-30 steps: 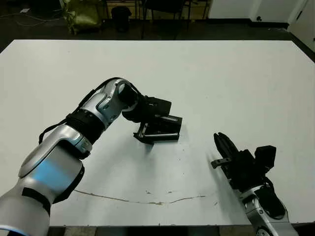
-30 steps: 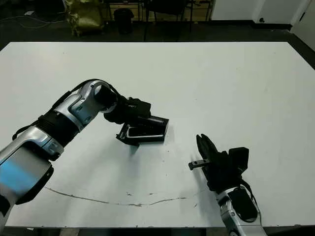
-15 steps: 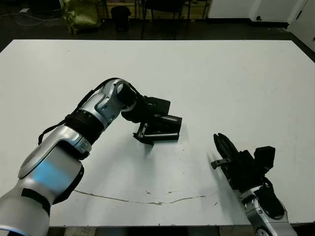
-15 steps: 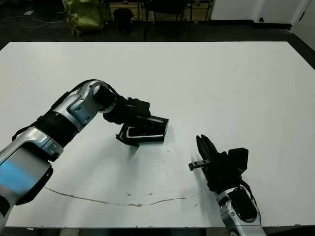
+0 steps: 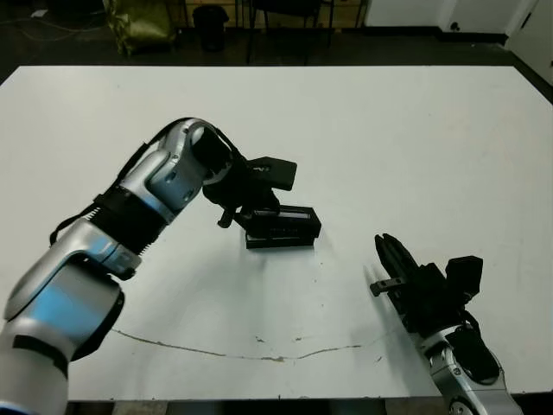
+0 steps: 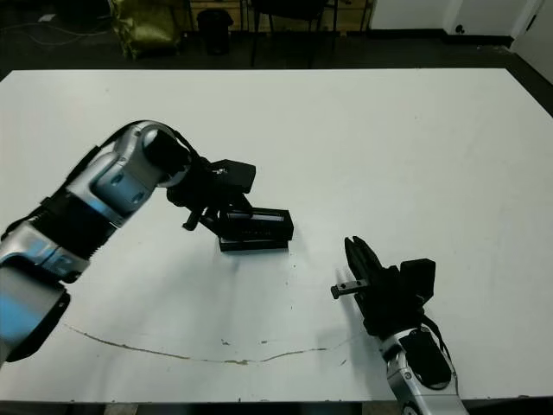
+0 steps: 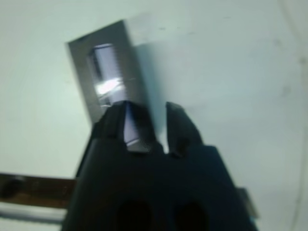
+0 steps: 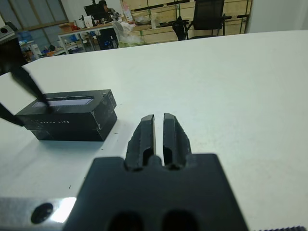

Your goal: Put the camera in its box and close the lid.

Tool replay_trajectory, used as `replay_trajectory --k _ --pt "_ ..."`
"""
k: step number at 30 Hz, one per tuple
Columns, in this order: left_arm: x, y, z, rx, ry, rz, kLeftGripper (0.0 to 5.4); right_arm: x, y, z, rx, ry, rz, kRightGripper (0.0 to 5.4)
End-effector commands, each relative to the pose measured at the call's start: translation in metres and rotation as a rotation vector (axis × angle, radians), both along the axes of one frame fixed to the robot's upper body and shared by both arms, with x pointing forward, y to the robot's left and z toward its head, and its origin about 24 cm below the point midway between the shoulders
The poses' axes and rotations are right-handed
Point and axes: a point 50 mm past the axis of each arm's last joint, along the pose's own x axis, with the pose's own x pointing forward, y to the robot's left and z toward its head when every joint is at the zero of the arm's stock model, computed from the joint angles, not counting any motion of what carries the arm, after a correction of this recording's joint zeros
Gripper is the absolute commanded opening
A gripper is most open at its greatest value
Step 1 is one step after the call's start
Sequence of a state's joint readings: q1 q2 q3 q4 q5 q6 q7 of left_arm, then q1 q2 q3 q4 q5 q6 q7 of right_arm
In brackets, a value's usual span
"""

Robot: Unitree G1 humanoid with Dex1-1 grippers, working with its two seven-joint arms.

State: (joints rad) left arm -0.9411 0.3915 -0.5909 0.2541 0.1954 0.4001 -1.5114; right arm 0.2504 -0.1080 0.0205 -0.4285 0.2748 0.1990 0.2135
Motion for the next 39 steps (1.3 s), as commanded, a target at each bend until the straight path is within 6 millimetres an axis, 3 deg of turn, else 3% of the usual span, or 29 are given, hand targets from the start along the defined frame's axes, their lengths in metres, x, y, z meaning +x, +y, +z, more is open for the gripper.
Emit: replay_trajectory --k 1,5,11,16,26,29,32,36,39 --pt "-0.01 0.006 -0.01 0.034 0.069 0.045 0.87 -0.001 -0.002 -0.005 -0.006 0.04 -0.006 0.0" --pt "-0.019 0.005 -0.011 0.023 0.08 0.035 0.38 -0.001 -0.002 -0.004 -0.006 0.04 -0.005 0.0" --pt "-0.027 0.004 -0.016 0.009 0.104 0.065 0.81 0.0 -0.003 -0.006 -0.001 0.04 -0.003 0.0" --pt "-0.027 0.008 -0.019 0.001 0.11 0.102 0.01 -0.002 -0.002 -0.004 0.008 0.045 -0.008 0.0" --pt "-0.024 0.015 -0.008 -0.064 0.124 0.153 0.01 0.0 -0.004 -0.008 0.022 0.037 0.011 0.0" --pt "-0.027 0.02 0.003 -0.151 0.078 0.156 0.09 -0.001 -0.004 -0.007 -0.006 0.025 0.006 0.0" --pt "-0.03 0.028 0.018 -0.299 0.02 0.223 0.56 -0.002 -0.004 -0.005 0.003 0.033 -0.009 0.0" --pt "-0.039 0.042 0.033 -0.64 -0.14 0.425 0.07 -0.001 -0.004 0.002 -0.009 0.02 -0.024 0.0" --pt "-0.052 0.05 0.035 -0.91 -0.337 0.548 0.03 0.0 -0.005 0.009 -0.036 0.002 -0.033 0.0"
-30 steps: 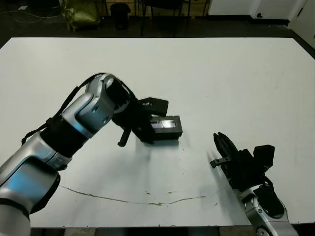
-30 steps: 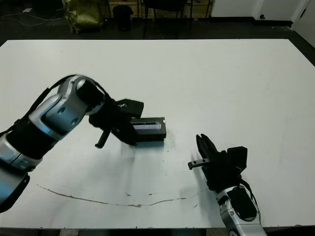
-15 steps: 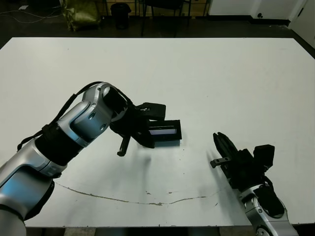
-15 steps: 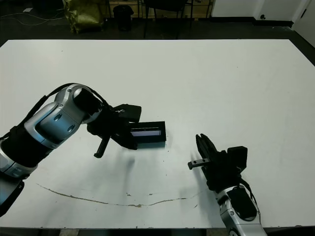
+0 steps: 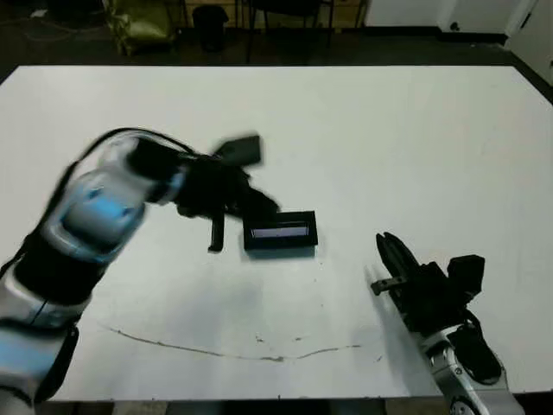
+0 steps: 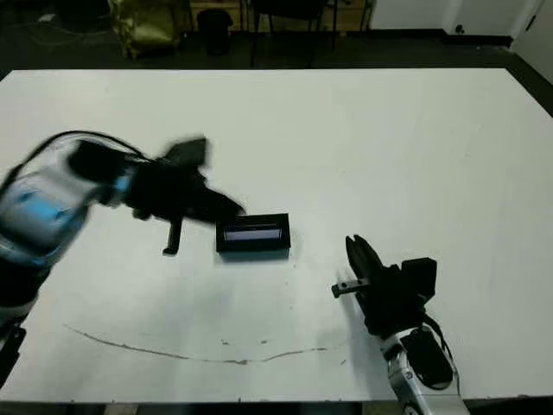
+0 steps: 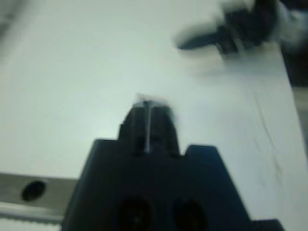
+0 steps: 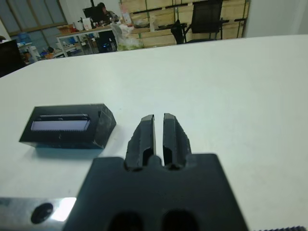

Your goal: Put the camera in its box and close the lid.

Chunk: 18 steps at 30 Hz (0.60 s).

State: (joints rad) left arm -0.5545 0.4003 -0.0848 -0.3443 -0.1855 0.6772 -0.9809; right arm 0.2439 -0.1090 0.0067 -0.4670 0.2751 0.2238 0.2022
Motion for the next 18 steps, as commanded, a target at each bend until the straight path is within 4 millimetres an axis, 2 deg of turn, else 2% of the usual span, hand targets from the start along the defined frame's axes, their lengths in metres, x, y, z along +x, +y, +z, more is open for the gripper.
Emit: replay_trajectory --k 1,5,8,13,18 --pt "-0.014 0.011 -0.007 -0.212 -0.168 0.171 0.03 0.0 -0.003 0.002 -0.028 0.027 -0.026 0.0" --pt "-0.029 0.023 -0.011 -0.273 -0.421 0.257 0.11 0.001 -0.002 0.003 -0.022 0.03 -0.022 0.0" --pt "-0.033 0.032 -0.02 -0.216 -0.496 0.227 0.61 0.001 -0.002 0.003 -0.041 0.023 -0.019 0.0" --pt "-0.029 0.043 -0.038 -0.062 -0.495 0.109 1.81 0.001 -0.002 0.001 -0.035 0.043 -0.018 0.0" --pt "-0.022 0.048 -0.049 0.106 -0.363 -0.003 3.06 0.002 -0.001 -0.003 -0.028 0.042 -0.007 0.0"
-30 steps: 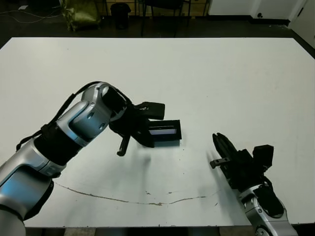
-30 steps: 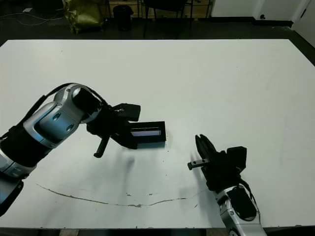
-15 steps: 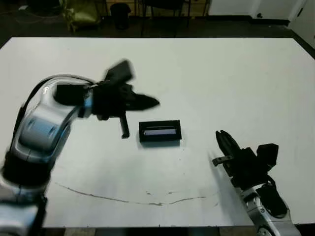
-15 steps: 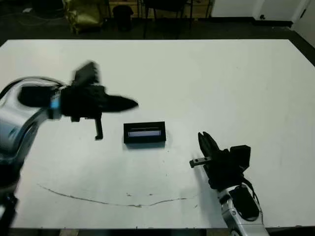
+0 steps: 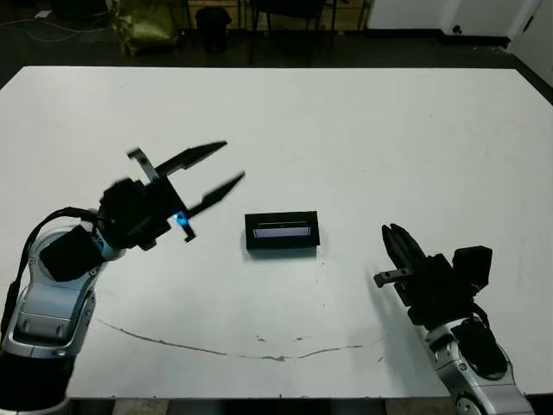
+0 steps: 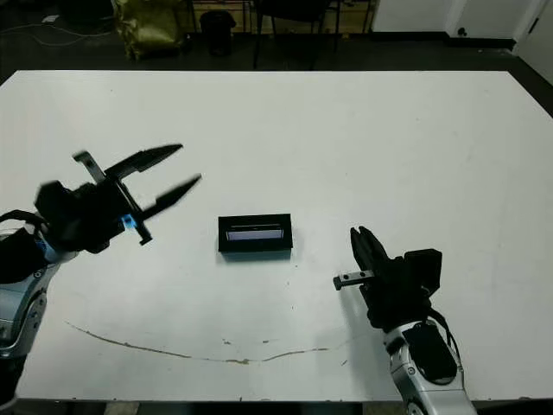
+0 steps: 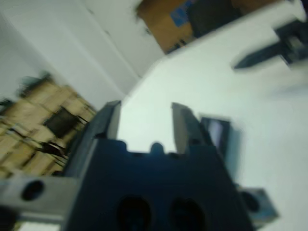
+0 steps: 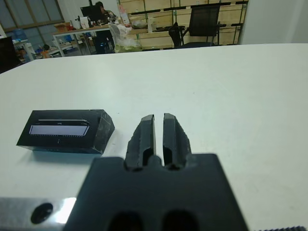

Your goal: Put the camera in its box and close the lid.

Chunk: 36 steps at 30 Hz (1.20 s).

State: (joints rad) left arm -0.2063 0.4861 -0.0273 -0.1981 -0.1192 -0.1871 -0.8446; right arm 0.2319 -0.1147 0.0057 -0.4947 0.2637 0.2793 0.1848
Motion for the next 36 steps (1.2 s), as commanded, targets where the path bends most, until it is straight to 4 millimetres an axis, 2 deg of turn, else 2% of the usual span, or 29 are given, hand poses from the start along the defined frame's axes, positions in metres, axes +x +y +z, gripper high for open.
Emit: replay_trajectory --k 1,10,17,26,36 --pt "0.007 0.003 -0.006 0.148 0.089 -0.037 3.28 0.0 -0.002 -0.007 -0.011 0.024 0.002 0.0" --pt "0.022 -0.003 -0.003 0.357 0.157 -0.161 5.37 0.0 -0.001 -0.012 0.003 0.041 -0.001 0.0" --pt "0.029 -0.013 -0.003 0.399 0.188 -0.196 5.37 0.001 -0.003 -0.015 -0.012 0.027 0.008 0.0" --pt "0.04 -0.02 -0.014 0.388 0.249 -0.186 5.37 0.001 -0.006 -0.016 0.0 0.026 0.013 0.0" --pt "0.049 -0.015 -0.032 0.39 0.29 -0.145 5.37 0.0 -0.007 -0.014 -0.006 0.034 0.007 0.0"
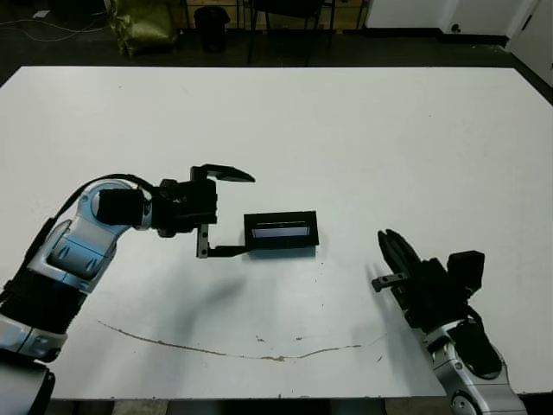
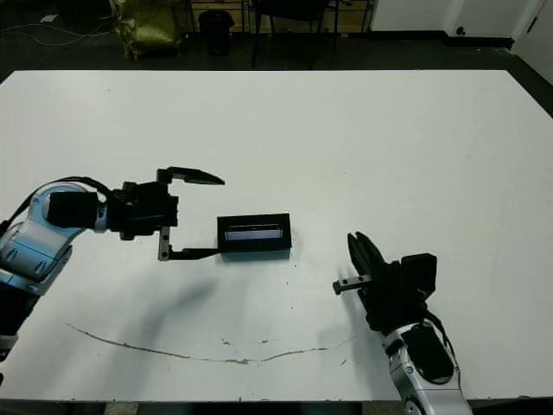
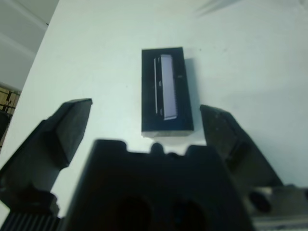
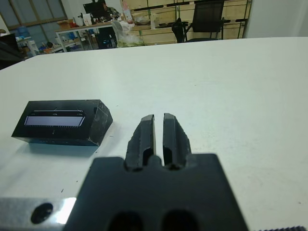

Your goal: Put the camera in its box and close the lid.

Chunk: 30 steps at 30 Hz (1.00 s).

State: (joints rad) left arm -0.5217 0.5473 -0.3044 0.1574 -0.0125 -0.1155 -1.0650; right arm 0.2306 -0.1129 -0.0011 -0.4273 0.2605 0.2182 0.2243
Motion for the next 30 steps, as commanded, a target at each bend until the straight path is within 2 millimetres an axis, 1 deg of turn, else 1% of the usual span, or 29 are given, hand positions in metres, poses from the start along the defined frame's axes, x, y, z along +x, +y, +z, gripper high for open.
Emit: replay_trajectory --k 1,7,14,26,30 --pt "0.002 0.004 -0.008 0.019 0.023 0.013 5.37 -0.001 -0.005 -0.005 -0.008 0.032 -0.006 0.0" --pt "0.002 0.008 -0.017 0.029 0.037 0.015 5.37 -0.001 -0.005 -0.006 -0.014 0.032 -0.002 0.0" --pt "0.001 0.008 -0.021 0.028 0.06 0.011 5.37 -0.002 -0.004 -0.006 -0.007 0.038 -0.01 0.0" --pt "-0.005 0.0 -0.028 0.023 0.076 -0.044 5.37 -0.001 -0.005 -0.011 0.002 0.017 0.003 0.0" --pt "-0.006 -0.001 -0.033 0.035 0.074 -0.041 5.37 -0.003 -0.004 -0.008 -0.005 0.034 -0.011 0.0"
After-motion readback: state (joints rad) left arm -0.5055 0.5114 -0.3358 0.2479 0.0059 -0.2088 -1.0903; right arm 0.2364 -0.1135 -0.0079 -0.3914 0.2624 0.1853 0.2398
